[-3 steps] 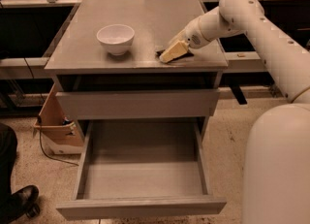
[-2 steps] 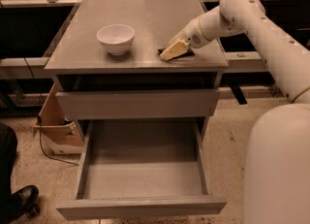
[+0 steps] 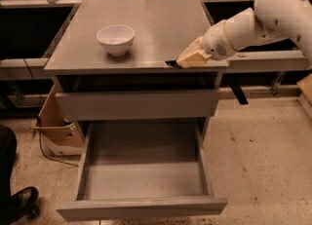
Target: Place rxbar chocolate into middle drawer
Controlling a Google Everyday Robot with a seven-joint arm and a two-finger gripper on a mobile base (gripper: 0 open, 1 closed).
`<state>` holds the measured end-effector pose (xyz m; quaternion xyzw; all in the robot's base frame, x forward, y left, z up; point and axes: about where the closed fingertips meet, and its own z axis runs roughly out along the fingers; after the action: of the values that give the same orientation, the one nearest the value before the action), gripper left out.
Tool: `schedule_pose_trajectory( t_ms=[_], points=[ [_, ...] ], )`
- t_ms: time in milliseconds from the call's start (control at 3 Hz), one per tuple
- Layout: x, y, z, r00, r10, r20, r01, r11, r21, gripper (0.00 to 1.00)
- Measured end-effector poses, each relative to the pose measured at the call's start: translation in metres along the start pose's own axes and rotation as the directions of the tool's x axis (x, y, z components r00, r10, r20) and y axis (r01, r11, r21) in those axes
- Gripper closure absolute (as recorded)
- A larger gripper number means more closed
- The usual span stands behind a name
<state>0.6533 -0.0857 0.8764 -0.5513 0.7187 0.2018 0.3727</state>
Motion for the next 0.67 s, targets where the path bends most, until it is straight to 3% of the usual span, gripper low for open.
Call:
schedule_pose_trajectory(
  t_ms=[333, 667],
  points=[
    [-0.012, 0.071, -0.034, 0.999, -0.045, 0.029, 0.047, 0.9950, -0.088, 1.00],
    [-0.021, 0.122, -0.045, 0.997, -0.052, 0.057, 0.061, 0.9838, -0.168, 1.00]
  ],
)
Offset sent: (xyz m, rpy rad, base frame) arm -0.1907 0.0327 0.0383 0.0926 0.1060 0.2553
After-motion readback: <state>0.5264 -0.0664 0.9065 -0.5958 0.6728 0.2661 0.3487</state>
